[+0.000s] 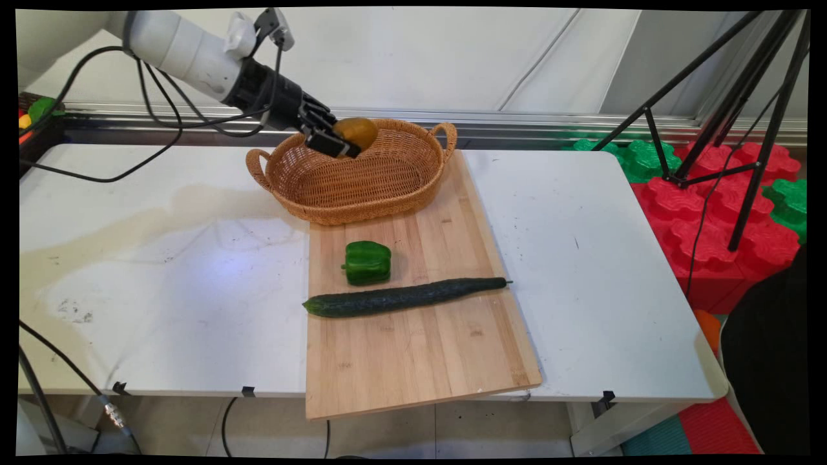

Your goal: Place the picked object on the cutting board

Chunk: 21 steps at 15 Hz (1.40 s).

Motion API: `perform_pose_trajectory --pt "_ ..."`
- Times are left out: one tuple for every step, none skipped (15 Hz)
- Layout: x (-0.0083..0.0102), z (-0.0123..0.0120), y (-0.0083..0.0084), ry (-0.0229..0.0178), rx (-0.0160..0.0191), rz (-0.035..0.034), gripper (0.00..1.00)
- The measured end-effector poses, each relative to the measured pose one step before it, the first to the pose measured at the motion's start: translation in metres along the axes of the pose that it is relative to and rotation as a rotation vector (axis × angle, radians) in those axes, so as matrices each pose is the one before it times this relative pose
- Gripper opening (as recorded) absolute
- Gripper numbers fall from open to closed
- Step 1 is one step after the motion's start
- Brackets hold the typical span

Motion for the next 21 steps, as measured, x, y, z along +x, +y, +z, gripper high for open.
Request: perform_pose_trajectory --pt "0.00008 -0.00321 0.00445 0.00123 -0.01401 0.00584 0.0" --pt "0.0002 -0.00251 0.00464 0.00081 -0.01402 0.00571 0.0" --pt "0.00031 -0.00185 0.00462 0.001 -0.01294 0.00624 0.0" --pt "0.00064 -0.00109 0.00469 0.0006 -0.0127 0.00736 0.0" --pt "0.00039 -0.0004 0.00352 0.00036 -0.0094 0.00498 0.0" --pt "0.0011 0.0005 0.00545 -0.00055 -0.01408 0.00782 0.0" --pt "0.0018 0.00212 0.00602 -0.00042 -0.01427 0.00725 0.0" --pt "0.00201 0.00339 0.00563 -0.00057 -0.01269 0.0052 0.0" --pt "0.00193 0.00421 0.00444 -0.0011 -0.01044 0.00185 0.0" --pt "0.00195 0.00644 0.00485 -0.00286 -0.01122 0.00233 0.0" --pt "0.00197 0.00781 0.00438 -0.00485 -0.01056 0.00316 0.0" --pt "0.0013 0.0081 0.00351 -0.00763 -0.00804 0.00381 0.0" --pt "0.00102 0.00728 0.00255 -0.00614 -0.00516 0.00213 0.0" --pt "0.00135 0.00772 0.00243 -0.00669 -0.00535 0.00222 0.0" --pt "0.00137 0.00797 0.00193 -0.00586 -0.00339 -0.00091 0.0" --pt "0.00171 0.00843 0.00182 -0.00663 -0.00347 -0.0013 0.0" --pt "0.00203 0.00878 0.00141 -0.00662 -0.00281 -0.00151 0.0" --pt "0.00207 0.00851 0.00144 -0.00676 -0.00243 -0.00162 0.0" --pt "0.00143 0.00681 0.00089 -0.00606 -0.00102 -0.0015 0.0" --pt "0.00222 0.01007 0.00088 -0.00939 -0.00054 -0.00177 0.0" --pt "0.00128 0.00685 0.00045 -0.00732 -0.00034 -0.00225 0.0"
